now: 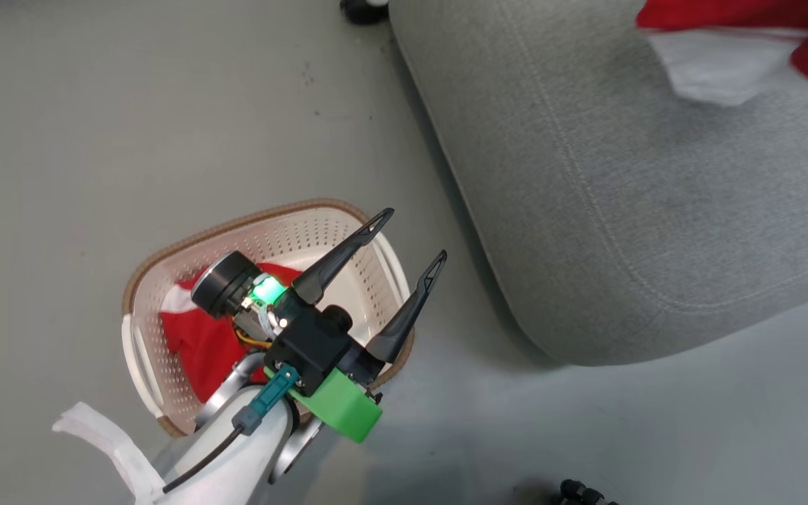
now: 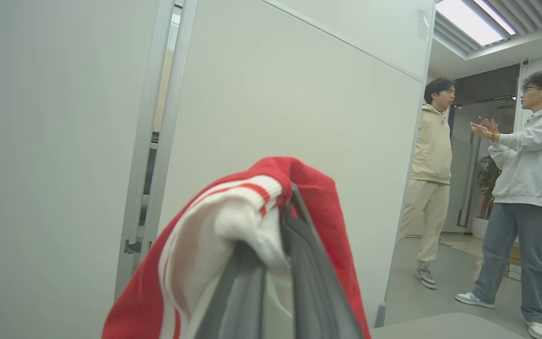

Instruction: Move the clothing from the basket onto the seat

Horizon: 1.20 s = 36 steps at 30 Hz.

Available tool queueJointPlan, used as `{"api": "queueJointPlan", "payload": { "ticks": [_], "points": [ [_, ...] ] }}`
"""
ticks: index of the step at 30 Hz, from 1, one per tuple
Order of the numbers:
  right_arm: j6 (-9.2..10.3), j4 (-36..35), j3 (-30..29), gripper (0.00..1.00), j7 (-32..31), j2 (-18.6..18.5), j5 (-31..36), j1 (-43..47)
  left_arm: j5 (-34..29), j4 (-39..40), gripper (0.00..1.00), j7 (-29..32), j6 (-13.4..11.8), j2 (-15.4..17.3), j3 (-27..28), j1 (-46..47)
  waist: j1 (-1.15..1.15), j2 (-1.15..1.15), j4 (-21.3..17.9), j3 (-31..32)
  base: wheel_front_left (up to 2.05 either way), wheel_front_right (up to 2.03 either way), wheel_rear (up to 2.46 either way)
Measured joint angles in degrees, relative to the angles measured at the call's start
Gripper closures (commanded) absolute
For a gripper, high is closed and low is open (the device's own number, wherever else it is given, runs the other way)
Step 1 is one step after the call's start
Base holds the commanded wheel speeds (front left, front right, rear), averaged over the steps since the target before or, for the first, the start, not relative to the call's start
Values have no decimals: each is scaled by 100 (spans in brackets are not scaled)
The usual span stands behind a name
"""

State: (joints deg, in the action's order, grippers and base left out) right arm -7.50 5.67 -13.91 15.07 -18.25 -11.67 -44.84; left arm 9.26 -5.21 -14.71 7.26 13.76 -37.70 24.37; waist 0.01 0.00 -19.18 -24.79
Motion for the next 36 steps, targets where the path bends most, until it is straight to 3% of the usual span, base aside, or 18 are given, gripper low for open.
{"api": "queueJointPlan", "payload": {
  "ticks": [6, 12, 17, 18, 19, 27, 36],
  "points": [
    [0, 604, -376, 100, -1, -274, 272, -199, 36, -31, 0, -7, 5, 145, -190, 257, 0, 0, 352, -671, 0, 0, 0],
    [-1, 1548, -879, 100, -2, 46, 434, 96, 57, -110, 0, -25, 7, 114, -354, 456, 0, 0, 695, -1186, 0, 0, 0],
    [0, 1906, -1389, 100, -1, 138, 506, 460, 97, -185, 0, -33, 8, 36, -487, 514, 0, 0, 991, -1353, 0, 0, 0],
    [-1, 1946, -1483, 88, -1, 181, 517, 535, 118, -186, 0, -33, 8, 29, -487, 517, 0, 0, 1040, -1370, 0, 0, 0],
    [-1, 1993, -1567, 0, -1, 215, 525, 602, 129, -193, 0, -33, 8, 27, -483, 521, 0, 0, 1073, -1377, 0, 0, 0],
    [-2, 1883, -1859, 0, -1, 616, 861, 1383, 226, -292, 0, -35, -16, -91, -308, 378, -1, 0, 1174, -1071, 0, 0, 0],
    [-3, 1423, -1488, 0, -1, 1187, 935, 2739, 500, -654, 0, -43, -186, -511, 223, -222, -1, 0, 1158, -205, 0, 0, 0]
  ]
}}
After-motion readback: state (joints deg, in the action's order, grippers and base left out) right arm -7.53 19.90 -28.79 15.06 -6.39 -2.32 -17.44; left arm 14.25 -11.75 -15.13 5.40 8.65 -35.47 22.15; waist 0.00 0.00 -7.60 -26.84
